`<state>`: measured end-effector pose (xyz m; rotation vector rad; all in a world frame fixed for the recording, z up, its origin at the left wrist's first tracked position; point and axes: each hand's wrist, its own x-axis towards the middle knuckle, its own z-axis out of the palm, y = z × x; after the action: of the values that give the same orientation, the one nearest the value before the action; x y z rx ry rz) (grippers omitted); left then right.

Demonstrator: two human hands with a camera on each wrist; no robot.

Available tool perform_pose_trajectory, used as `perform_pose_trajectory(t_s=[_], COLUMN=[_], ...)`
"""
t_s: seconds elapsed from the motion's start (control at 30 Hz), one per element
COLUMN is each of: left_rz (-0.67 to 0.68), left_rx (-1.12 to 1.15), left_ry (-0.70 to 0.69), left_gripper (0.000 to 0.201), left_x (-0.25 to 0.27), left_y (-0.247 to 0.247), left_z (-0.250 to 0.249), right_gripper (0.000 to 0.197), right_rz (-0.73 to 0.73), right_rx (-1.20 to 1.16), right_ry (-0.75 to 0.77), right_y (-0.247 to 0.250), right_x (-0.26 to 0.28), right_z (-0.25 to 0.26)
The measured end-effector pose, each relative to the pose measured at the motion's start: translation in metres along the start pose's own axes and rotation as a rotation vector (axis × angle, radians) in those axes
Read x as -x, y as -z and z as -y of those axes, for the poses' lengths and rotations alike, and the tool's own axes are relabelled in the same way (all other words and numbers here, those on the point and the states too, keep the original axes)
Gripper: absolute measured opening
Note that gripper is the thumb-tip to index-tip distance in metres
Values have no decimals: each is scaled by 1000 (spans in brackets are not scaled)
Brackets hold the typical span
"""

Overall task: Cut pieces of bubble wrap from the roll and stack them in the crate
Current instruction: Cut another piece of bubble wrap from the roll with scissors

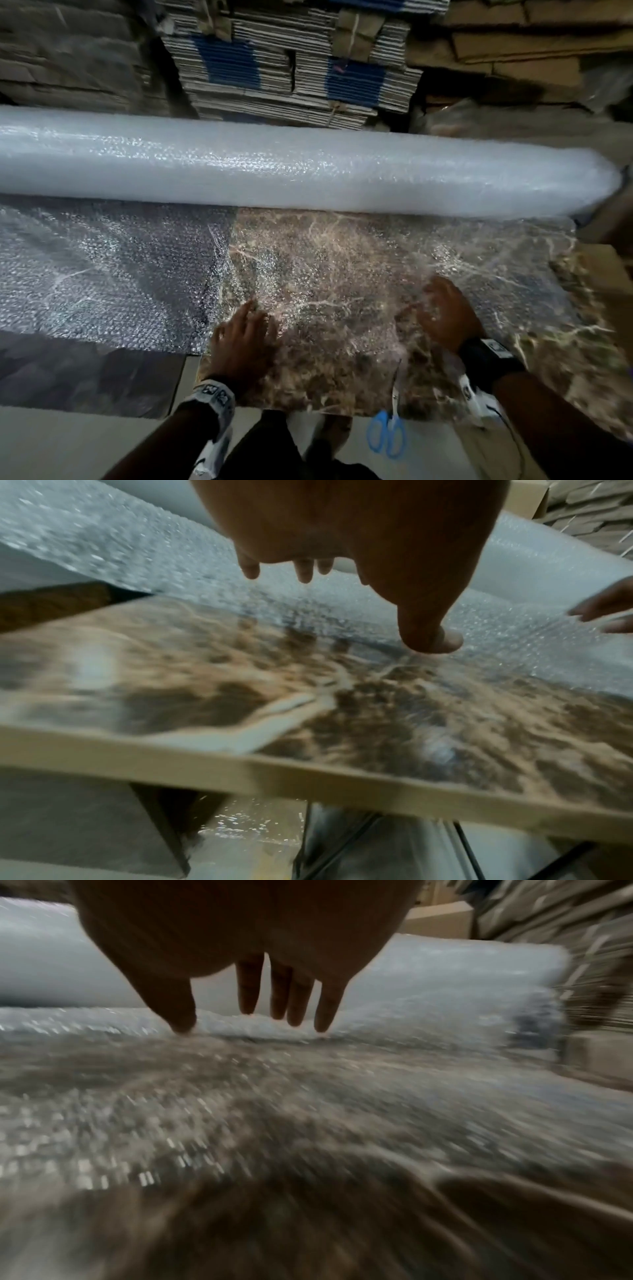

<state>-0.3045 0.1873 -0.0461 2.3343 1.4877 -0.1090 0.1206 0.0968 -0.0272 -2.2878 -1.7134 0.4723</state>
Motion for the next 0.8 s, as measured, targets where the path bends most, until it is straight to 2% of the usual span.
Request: perform_pose_trajectory(t_s=[0.1, 0.2, 0.3, 0.37, 0.47, 0.63, 0.7, 0.8], left_rz=[25, 30, 37, 65, 63, 125, 129, 94], left_rx=[38, 94, 65, 3, -34, -61, -47, -14], left_ry=[-2, 8, -12, -3, 7, 73, 64, 33], left_gripper=[77, 68, 66, 69, 64, 56, 47, 30], left_x=[10, 6, -1, -3, -5, -3, 0, 6], left_y=[2, 3, 3, -1, -2, 10, 14, 20], left_z=[18, 26, 29, 31, 28, 18, 16, 15], right_gripper=[67, 72, 60, 50, 33, 42, 45, 46], right_rz=[-4, 168, 220, 202, 187, 238, 302, 263], right_rx=[3, 68, 82, 72, 184, 201, 157, 96], right_ry=[-117, -169, -195, -180, -158, -158, -172, -128], right_y=[-6, -18, -29, -30, -23, -16, -16, -17], right_x=[40, 66, 70, 66, 60, 62, 72, 88], right_z=[-37, -63, -78, -77, -65, -50, -54, -60])
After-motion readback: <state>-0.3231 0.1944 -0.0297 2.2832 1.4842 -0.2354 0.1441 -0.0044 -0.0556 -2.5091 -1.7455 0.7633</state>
